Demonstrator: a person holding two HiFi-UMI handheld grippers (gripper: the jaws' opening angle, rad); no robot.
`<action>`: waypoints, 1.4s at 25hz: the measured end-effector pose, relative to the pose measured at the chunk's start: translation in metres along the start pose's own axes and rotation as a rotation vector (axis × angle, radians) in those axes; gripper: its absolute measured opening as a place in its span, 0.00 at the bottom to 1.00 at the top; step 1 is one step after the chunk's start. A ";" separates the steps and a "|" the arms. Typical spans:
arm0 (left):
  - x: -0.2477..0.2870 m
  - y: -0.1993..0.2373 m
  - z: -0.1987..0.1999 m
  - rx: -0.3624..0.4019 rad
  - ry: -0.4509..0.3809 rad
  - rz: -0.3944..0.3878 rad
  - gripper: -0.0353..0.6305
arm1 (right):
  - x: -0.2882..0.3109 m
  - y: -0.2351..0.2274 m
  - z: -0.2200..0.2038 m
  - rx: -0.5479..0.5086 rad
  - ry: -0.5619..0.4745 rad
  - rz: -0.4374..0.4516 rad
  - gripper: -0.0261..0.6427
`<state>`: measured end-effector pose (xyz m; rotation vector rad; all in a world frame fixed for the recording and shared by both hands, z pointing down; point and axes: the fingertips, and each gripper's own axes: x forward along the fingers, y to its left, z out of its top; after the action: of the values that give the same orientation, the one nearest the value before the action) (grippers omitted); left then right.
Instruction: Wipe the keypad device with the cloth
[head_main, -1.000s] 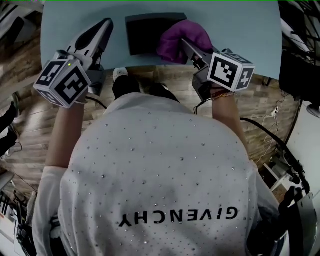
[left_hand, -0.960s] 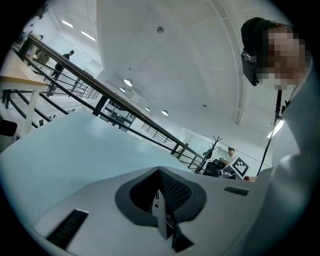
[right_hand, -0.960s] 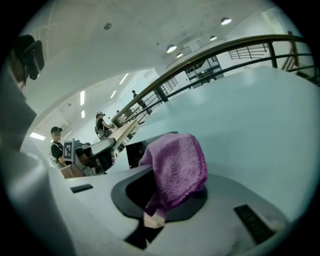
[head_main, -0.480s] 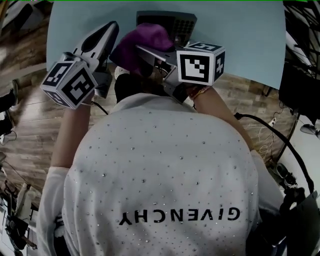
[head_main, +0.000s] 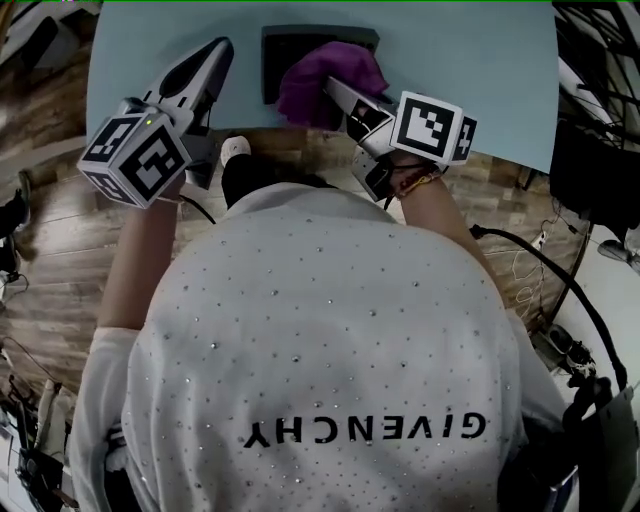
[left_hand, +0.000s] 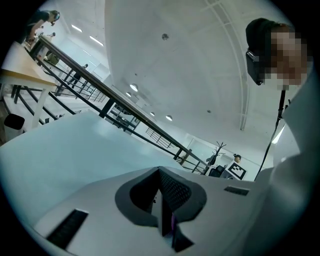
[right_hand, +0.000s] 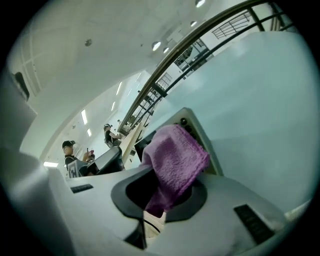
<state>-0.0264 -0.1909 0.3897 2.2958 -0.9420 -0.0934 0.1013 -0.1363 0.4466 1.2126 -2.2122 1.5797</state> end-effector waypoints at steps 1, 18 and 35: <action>0.002 0.000 0.002 0.002 -0.001 -0.004 0.05 | -0.005 -0.005 0.003 0.008 -0.016 -0.015 0.09; 0.012 0.008 0.020 0.021 0.027 -0.035 0.06 | 0.006 0.052 0.002 -0.009 0.014 0.168 0.08; 0.023 -0.002 0.037 0.077 0.124 -0.153 0.05 | -0.005 -0.002 -0.022 -0.231 0.066 -0.158 0.09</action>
<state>-0.0190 -0.2248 0.3636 2.4115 -0.7182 0.0211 0.0989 -0.1151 0.4546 1.2153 -2.1287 1.2476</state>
